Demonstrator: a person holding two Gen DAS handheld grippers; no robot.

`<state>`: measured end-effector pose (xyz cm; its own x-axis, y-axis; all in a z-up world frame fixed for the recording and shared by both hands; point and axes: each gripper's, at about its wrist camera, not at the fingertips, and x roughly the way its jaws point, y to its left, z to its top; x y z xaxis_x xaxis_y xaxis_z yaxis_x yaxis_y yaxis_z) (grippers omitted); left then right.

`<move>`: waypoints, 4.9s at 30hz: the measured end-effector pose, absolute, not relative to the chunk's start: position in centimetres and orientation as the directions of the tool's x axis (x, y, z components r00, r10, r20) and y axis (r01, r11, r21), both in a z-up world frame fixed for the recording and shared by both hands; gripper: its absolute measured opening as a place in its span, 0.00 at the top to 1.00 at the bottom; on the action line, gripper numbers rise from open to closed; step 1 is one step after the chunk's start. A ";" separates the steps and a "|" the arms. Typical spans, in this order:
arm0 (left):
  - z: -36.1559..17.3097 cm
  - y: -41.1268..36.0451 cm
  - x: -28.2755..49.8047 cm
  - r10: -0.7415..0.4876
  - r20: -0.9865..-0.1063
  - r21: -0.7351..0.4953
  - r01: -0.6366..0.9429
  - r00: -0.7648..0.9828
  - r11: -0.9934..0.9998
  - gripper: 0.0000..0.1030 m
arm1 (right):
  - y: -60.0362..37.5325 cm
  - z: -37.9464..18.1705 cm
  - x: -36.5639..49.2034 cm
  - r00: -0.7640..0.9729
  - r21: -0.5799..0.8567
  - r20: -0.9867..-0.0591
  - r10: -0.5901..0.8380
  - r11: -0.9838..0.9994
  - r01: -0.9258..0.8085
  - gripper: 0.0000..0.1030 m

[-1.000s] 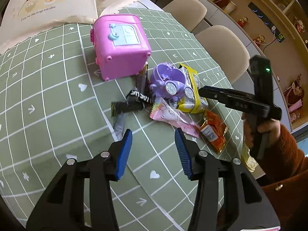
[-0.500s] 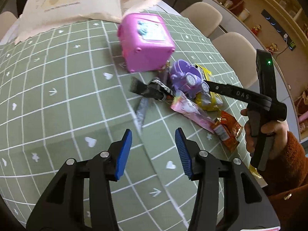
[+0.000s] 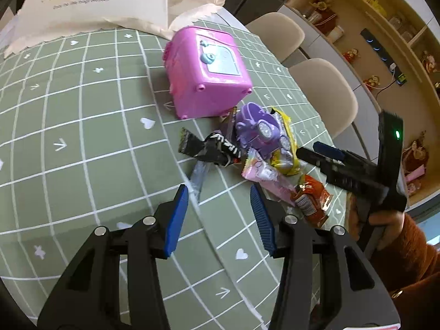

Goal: Collect trash
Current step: 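Grasp the red snack packet with the right tool while the left tool grasps the pink strip packet, then carry the red packet and pink strip packet over the trash bin and release both, then move both open tools back over the table toward the yellow packet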

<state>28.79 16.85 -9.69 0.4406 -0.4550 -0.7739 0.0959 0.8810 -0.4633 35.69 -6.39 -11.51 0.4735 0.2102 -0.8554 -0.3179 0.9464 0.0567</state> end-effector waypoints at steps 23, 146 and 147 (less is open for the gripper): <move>-10.7 7.1 29.2 -0.360 -0.804 -0.477 -0.152 0.473 0.866 0.57 | -15.2 -7.5 27.2 0.473 0.155 -0.808 0.351 0.902 -0.403 0.63; -5.0 9.2 28.6 -0.105 -0.723 -0.229 -0.094 0.682 0.969 0.58 | -28.8 -4.8 20.3 0.623 0.161 -0.735 0.268 0.961 -0.224 0.40; -5.2 10.1 29.1 -0.086 -0.732 -0.217 -0.113 0.676 0.970 0.58 | -28.2 -5.0 20.5 0.615 0.158 -0.741 0.268 0.961 -0.228 0.40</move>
<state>29.07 10.07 -5.20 0.6757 -0.0856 -0.7322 -0.1126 0.9696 -0.2172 20.48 -28.20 -5.04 0.6153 0.2684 -0.7412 -0.2282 0.9606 0.1585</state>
